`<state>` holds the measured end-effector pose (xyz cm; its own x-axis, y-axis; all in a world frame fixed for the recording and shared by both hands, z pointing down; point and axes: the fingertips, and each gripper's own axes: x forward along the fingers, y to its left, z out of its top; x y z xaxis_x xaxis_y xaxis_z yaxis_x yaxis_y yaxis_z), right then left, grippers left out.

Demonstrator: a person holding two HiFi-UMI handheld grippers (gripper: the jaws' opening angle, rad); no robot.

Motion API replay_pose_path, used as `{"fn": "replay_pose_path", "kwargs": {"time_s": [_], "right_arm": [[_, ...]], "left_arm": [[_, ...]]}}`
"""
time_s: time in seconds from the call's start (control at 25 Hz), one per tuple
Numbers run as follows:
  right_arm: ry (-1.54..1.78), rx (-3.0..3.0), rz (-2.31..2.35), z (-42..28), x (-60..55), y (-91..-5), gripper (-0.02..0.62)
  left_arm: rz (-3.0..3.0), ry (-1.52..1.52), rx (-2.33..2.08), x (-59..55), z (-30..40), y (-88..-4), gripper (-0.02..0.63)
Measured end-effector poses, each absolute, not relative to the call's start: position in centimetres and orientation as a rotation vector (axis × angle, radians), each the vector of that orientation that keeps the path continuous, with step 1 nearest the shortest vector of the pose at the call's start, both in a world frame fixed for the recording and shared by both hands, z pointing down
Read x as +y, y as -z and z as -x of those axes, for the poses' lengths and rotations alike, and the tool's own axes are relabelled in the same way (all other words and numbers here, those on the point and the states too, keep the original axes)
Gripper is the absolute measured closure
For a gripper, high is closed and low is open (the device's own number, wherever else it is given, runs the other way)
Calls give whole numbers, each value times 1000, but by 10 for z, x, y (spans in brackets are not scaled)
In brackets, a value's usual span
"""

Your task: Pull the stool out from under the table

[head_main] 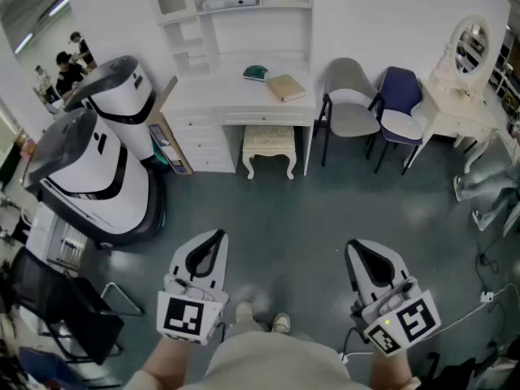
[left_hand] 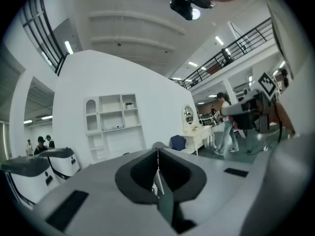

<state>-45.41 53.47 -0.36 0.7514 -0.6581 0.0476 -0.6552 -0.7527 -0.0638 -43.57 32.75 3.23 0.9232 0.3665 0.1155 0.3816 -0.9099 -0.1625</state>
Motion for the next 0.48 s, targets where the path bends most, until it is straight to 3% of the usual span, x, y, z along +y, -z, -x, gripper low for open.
{"fn": "replay_pose_path", "kwargs": {"time_s": [0.48], "right_arm": [[73, 1024, 2871, 443, 552, 2, 574]], "left_arm": [[2934, 85, -583, 329, 424, -24, 581]]}}
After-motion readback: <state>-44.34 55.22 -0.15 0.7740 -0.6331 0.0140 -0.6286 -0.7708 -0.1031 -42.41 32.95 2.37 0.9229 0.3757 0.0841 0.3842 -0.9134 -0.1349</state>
